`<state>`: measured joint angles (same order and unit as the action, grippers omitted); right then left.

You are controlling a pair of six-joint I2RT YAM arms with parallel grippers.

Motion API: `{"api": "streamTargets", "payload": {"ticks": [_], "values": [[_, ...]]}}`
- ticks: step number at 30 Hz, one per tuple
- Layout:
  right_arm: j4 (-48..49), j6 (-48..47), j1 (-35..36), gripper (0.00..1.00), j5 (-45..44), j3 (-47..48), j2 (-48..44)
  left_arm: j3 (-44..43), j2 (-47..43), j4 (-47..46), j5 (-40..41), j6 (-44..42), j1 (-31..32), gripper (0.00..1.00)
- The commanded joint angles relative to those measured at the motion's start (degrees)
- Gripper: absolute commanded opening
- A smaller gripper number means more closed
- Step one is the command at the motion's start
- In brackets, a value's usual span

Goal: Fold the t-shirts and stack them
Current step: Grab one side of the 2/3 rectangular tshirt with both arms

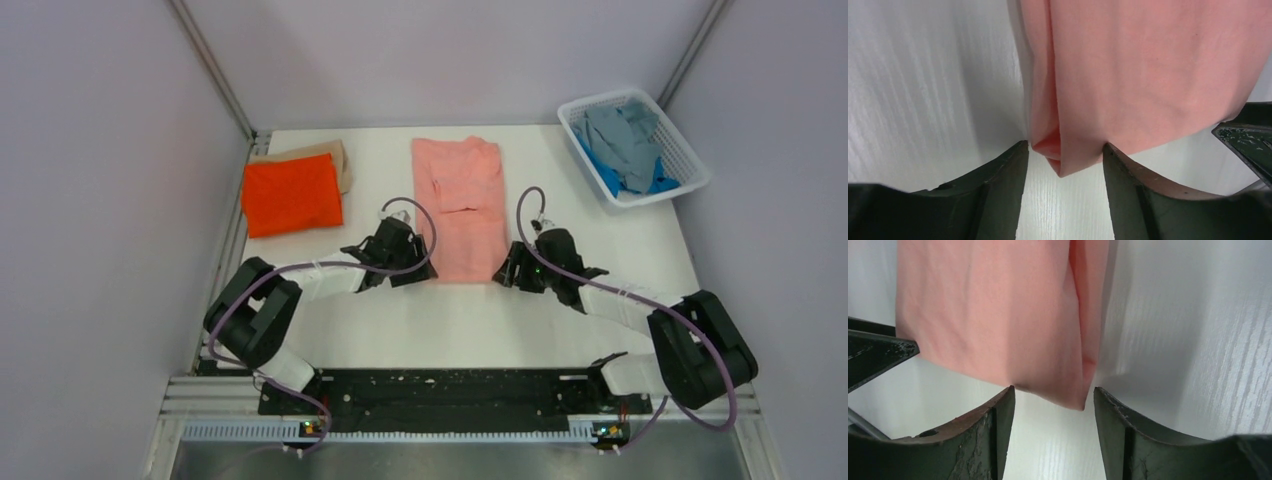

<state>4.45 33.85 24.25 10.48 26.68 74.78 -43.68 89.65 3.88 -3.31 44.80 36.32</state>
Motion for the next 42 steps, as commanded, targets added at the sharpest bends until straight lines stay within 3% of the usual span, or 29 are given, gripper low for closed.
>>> {"api": "streamTargets", "payload": {"ticks": [1,5,8,9,10,17,23,27,32,34,40,42], "values": [[3.2,2.2,0.4,0.52,1.8,-0.5,1.3,-0.4,3.8,-3.4,-3.8,1.5,0.2,0.58],[3.3,2.4,0.4,0.26,3.0,-1.2,1.2,-0.9,6.8,-5.8,-5.4,2.0,0.2,0.41],[2.8,2.3,0.4,0.10,3.9,-0.6,0.8,-2.2,7.9,-6.3,-7.6,1.9,0.3,0.03],[2.5,1.9,0.4,0.04,4.3,-0.3,0.6,-2.2,7.9,-6.3,-7.5,1.6,0.2,0.00],[2.8,1.8,0.4,0.00,4.6,-0.2,0.4,-2.1,7.5,-6.1,-6.8,1.3,0.2,0.00],[4.7,1.4,0.4,0.00,3.7,-0.9,-1.7,0.4,4.9,-6.5,-5.1,0.9,0.4,0.00],[4.4,2.1,0.4,0.18,-0.6,0.2,-0.1,0.5,6.3,-8.1,-7.6,1.4,0.9,0.00],[5.4,2.6,0.4,0.24,-1.7,1.0,2.2,0.5,6.6,-8.1,-8.2,1.6,1.2,0.00],[8.3,2.7,0.4,0.38,1.9,2.3,6.3,0.5,7.2,-8.4,-8.4,1.8,1.4,0.00],[9.4,3.1,0.4,0.33,3.0,2.6,7.8,0.3,7.4,-8.5,-8.9,1.8,1.4,0.00],[10.7,2.0,0.4,0.01,3.9,1.8,6.0,0.4,6.6,-8.5,-8.9,1.4,1.7,0.00],[10.8,1.6,0.4,0.00,4.0,0.8,3.3,0.8,5.5,-8.3,-8.5,1.3,2.0,0.00]]}}
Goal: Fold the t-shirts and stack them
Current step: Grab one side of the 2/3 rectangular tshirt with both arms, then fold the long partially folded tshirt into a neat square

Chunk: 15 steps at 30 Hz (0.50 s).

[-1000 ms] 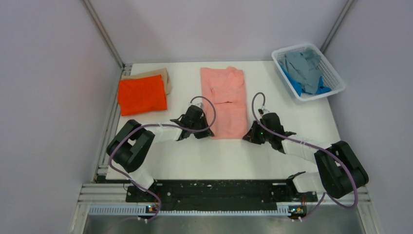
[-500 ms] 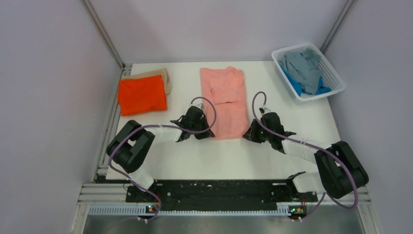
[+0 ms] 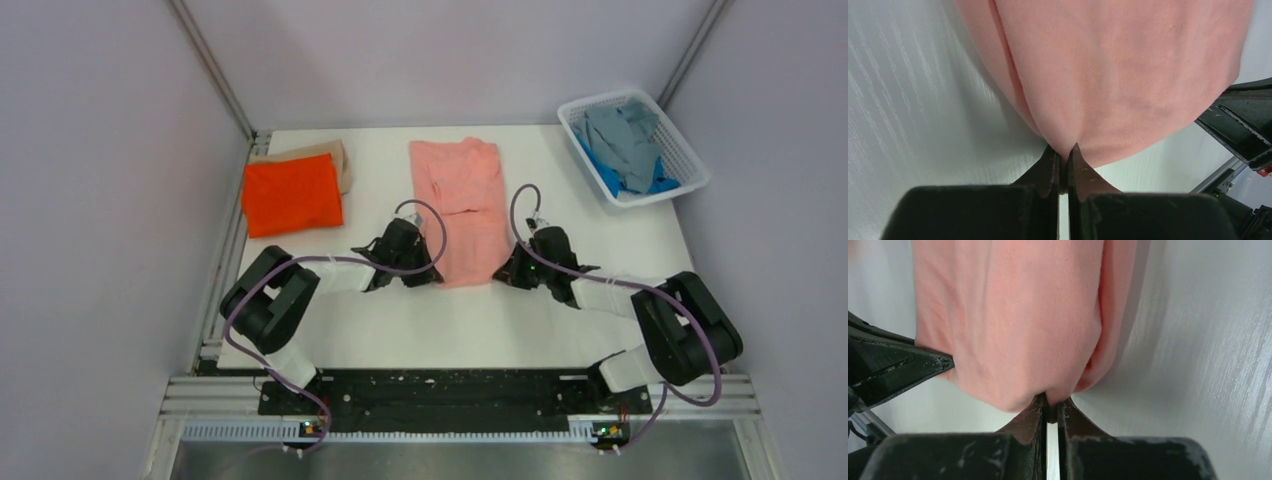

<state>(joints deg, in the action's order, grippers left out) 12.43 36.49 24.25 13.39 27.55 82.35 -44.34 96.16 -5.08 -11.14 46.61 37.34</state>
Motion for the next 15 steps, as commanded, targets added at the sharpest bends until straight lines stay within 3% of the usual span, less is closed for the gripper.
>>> {"api": "streamTargets", "payload": {"ticks": [1,8,13,15], "values": [[2.2,-1.1,0.4,0.00,0.8,-0.5,-5.8,1.7,-1.7,0.9,-0.3,-0.7,1.1,0.00],[-8.4,-0.6,1.4,0.00,0.9,-2.8,-19.5,4.7,-10.7,5.6,2.6,-0.8,4.1,0.00],[-22.8,-1.2,3.1,0.00,5.0,-3.5,-35.4,5.2,-23.0,16.4,10.3,-0.8,11.6,0.00],[-28.4,-2.0,3.3,0.00,8.1,-2.5,-41.3,4.5,-27.8,21.1,17.3,-0.6,15.3,0.00]]}}
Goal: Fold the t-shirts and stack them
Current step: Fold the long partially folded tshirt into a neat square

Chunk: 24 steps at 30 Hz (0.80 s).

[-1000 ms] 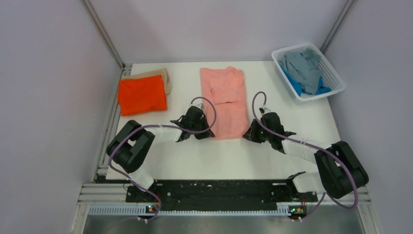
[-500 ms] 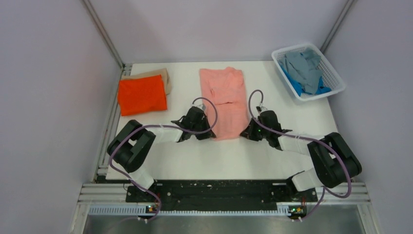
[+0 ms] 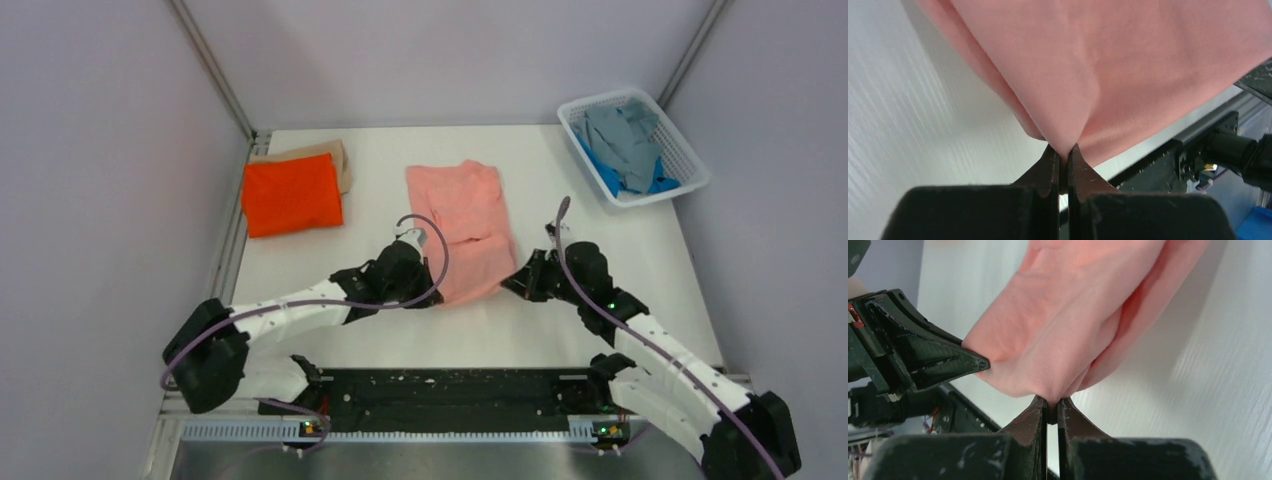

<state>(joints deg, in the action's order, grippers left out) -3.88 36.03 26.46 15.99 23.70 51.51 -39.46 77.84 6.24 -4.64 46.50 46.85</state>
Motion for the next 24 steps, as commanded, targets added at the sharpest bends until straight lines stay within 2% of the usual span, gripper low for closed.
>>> {"api": "streamTargets", "payload": {"ticks": [1,4,6,10,14,17,24], "values": [[-16.3,-2.3,1.1,0.00,6.6,2.3,-13.1,-0.7,-11.5,11.8,12.3,-0.3,7.2,0.00],[-23.8,-4.4,1.1,0.00,9.1,5.9,-18.5,-0.6,-16.2,14.5,11.9,-0.6,8.9,0.00],[-24.9,-4.7,1.1,0.00,9.1,7.8,-20.7,-0.6,-17.5,14.3,10.3,-0.8,9.1,0.00],[-24.9,-5.6,1.2,0.00,3.1,11.2,-21.6,-2.6,-19.1,12.5,9.3,-3.0,9.1,0.00],[-21.1,-5.4,1.1,0.00,-5.9,13.3,-17.5,-4.0,-18.1,8.6,16.4,-4.9,8.9,0.00],[-16.0,-4.4,1.1,0.00,-11.4,15.0,-11.5,-7.6,-15.4,9.1,20.1,-5.6,7.1,0.00],[-3.9,-5.8,-0.7,0.00,-15.6,20.1,-0.5,-16.9,-6.0,9.5,17.0,-8.4,-2.6,0.00]]}}
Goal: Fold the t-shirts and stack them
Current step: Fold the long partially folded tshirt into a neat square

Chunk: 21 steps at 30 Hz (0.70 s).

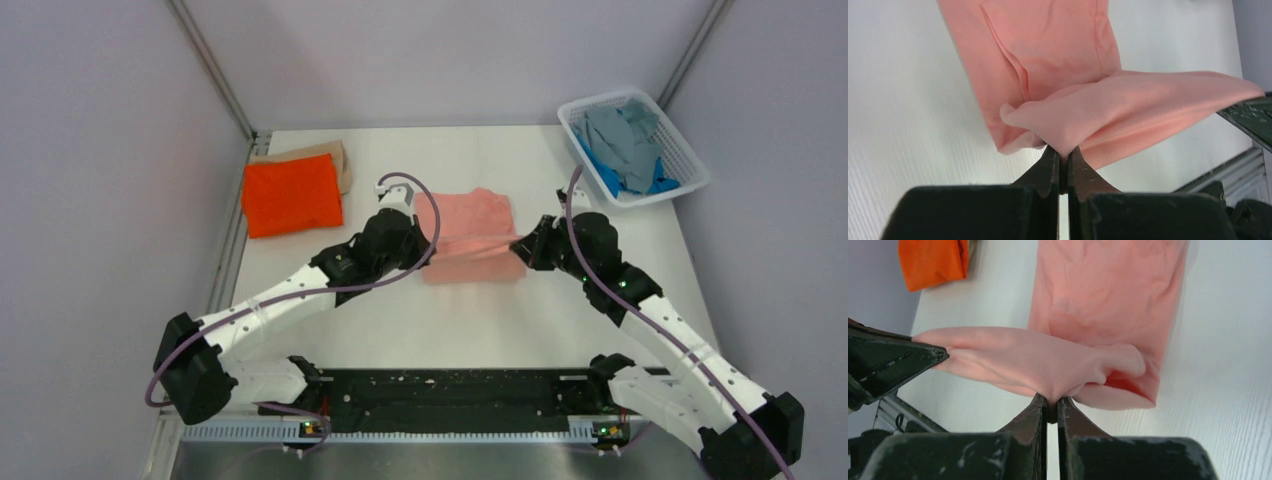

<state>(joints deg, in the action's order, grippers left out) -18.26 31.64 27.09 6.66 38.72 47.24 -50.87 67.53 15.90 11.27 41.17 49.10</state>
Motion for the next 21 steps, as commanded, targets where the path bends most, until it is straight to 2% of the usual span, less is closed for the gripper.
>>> {"api": "streamTargets", "payload": {"ticks": [1,9,21], "values": [[11.0,-1.9,-2.1,0.00,-6.1,6.3,5.8,-6.6,5.9,-0.2,1.0,-3.4,-6.1,0.00],[15.9,-5.5,-6.5,0.00,-4.1,14.1,17.8,-16.6,14.7,1.2,4.2,-6.8,-11.5,0.00],[25.5,-4.4,-12.5,0.00,4.5,18.5,35.0,-26.1,29.7,2.2,0.5,-6.9,-19.1,0.00]]}}
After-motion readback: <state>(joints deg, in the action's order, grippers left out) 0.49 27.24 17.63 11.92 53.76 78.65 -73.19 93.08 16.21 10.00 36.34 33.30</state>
